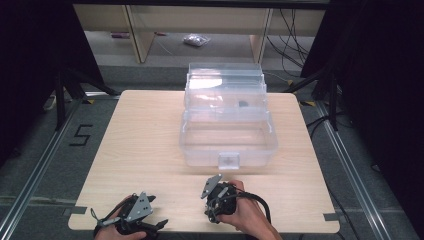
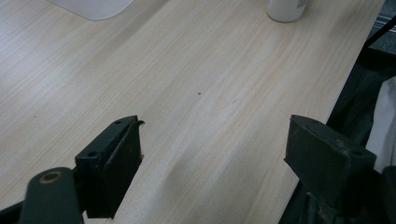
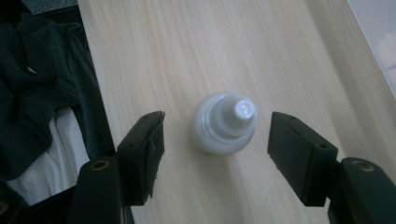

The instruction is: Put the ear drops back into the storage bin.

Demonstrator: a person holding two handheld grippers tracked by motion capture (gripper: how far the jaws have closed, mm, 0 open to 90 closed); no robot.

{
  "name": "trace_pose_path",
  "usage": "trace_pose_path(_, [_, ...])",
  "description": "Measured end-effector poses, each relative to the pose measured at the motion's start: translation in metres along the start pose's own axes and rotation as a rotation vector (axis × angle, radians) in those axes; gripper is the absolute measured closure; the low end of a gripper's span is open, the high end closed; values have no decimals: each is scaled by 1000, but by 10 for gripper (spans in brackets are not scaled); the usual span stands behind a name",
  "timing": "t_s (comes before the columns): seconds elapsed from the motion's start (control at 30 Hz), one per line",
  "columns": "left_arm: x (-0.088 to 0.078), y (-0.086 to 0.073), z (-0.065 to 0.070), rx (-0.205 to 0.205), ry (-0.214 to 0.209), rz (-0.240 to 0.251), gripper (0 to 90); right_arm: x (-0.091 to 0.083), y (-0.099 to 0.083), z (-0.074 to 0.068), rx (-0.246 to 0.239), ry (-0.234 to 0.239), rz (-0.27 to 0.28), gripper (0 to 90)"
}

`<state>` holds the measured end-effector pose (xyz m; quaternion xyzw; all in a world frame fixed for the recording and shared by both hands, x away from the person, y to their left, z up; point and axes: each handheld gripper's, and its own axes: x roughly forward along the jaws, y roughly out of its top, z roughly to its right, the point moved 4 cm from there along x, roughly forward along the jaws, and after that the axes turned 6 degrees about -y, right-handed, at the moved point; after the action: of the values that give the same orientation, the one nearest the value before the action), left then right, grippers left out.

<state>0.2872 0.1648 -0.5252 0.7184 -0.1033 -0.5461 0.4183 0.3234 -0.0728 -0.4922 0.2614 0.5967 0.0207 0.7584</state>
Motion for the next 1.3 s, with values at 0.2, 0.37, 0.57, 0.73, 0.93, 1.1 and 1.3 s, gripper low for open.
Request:
trace_pose_path(0.2, [0,0,0,0,0,-1,180,5,3,0,-28,10,-8,432])
trace_pose_path(0.37, [0,0,1,-7,0,5,180,8,6,0,-27,14,-40,497])
trace_pose_path(0.57, [1,0,3,-20,-16,17,180,12,8,1,-48,15,-54,583])
trace_pose_path(0.73, [1,0,3,-22,-14,21,180,11,11,1,-51,15,-58,600])
trace_pose_path(0.93, [0,0,1,0,-3,-2,180,2,13,4,-52,10,-41,601])
trace_pose_path(1.1, [0,0,0,1,1,-2,181,-7,10,11,-14,-16,-40,601])
trace_pose_path(1.3, [1,0,2,-18,-11,13,181,-16,8,19,-7,-20,-19,601])
